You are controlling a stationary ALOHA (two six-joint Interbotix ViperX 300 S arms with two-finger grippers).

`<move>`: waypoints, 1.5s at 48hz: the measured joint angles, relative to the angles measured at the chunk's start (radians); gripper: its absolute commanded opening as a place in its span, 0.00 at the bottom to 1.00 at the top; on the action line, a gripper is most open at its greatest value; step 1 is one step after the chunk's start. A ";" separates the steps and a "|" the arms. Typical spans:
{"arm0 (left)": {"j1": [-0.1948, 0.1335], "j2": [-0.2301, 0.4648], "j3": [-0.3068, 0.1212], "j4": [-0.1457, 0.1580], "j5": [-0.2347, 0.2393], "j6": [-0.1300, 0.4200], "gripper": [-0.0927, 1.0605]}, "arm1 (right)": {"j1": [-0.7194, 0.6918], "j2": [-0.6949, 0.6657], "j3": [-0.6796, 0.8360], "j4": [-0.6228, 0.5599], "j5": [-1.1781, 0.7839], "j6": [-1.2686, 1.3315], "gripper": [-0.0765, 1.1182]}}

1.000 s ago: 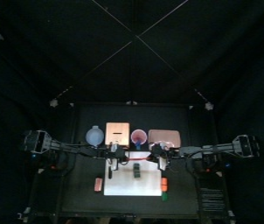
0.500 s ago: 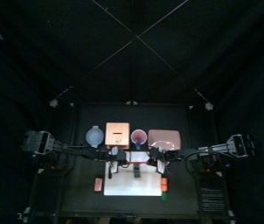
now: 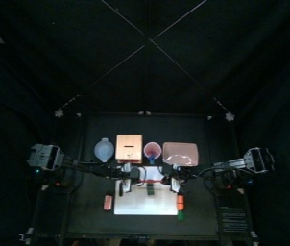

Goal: Place sushi on board then cut the sushi with the knife then place the pieces on the plate
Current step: Cut the sushi into 4 pieces

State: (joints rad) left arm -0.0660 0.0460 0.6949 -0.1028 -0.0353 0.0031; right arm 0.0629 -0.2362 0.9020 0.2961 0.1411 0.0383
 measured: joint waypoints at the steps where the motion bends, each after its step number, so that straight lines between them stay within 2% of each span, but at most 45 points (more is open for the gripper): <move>1: 0.000 0.002 0.000 0.000 0.000 0.000 0.41 | 0.002 0.000 0.000 0.003 0.002 0.000 0.39; 21: 0.000 0.026 -0.006 0.000 0.000 0.000 0.41 | 0.002 0.040 0.006 0.040 0.009 0.000 0.39; 40: 0.000 0.072 -0.043 0.000 0.002 0.002 0.41 | 0.005 0.048 0.020 0.048 0.029 0.000 0.39; 59: 0.000 0.091 -0.048 0.000 -0.003 0.000 0.41 | -0.002 0.055 0.028 0.048 0.031 0.000 0.39; 72: 0.000 0.114 -0.055 0.000 0.026 -0.003 0.41 | -0.002 0.104 0.021 0.051 0.026 -0.002 0.39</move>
State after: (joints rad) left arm -0.0660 0.1595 0.6397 -0.1028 -0.0092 0.0000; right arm 0.0614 -0.1319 0.9235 0.3467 0.1672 0.0368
